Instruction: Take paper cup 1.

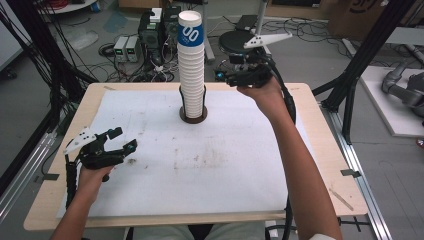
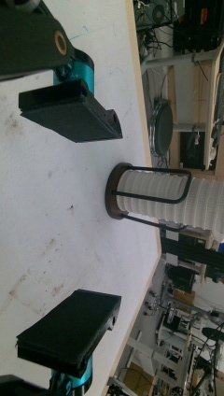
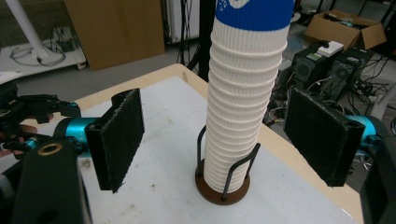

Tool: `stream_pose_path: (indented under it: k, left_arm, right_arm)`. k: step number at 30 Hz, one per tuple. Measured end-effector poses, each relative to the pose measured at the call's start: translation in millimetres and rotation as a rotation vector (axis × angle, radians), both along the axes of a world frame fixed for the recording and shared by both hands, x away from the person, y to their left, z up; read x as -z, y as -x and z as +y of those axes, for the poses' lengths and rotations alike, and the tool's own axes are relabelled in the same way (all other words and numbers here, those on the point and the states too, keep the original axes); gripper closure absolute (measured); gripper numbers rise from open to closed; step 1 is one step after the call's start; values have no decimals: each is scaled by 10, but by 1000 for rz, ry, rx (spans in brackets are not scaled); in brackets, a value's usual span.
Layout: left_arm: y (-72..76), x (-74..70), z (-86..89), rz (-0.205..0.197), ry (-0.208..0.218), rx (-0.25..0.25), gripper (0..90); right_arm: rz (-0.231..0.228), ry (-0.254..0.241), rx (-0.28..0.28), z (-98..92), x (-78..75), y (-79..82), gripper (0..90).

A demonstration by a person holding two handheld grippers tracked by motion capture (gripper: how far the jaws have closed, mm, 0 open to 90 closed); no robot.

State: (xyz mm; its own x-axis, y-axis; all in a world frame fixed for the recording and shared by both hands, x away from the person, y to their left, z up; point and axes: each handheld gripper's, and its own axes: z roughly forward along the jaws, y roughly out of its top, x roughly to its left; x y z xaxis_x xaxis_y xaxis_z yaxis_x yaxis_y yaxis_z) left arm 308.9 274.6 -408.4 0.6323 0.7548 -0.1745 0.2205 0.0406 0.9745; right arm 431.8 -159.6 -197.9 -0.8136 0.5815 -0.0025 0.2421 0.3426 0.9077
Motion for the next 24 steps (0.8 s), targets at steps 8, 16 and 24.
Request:
stream_pose_path:
  k: [8, 16, 24]
  left_arm:
    - [3, 3, 6, 3, 5, 5, 172]
    - [-9, 12, 4, 5, 11, 5, 172]
    - [-25, 22, 4, 7, 14, 7, 172]
  right_arm:
    - [-6, 38, 2, 264, -303, -272, 208]
    - [12, 49, 29, 413, -436, -503, 207]
    - [30, 50, 41, 588, -517, -742, 207]
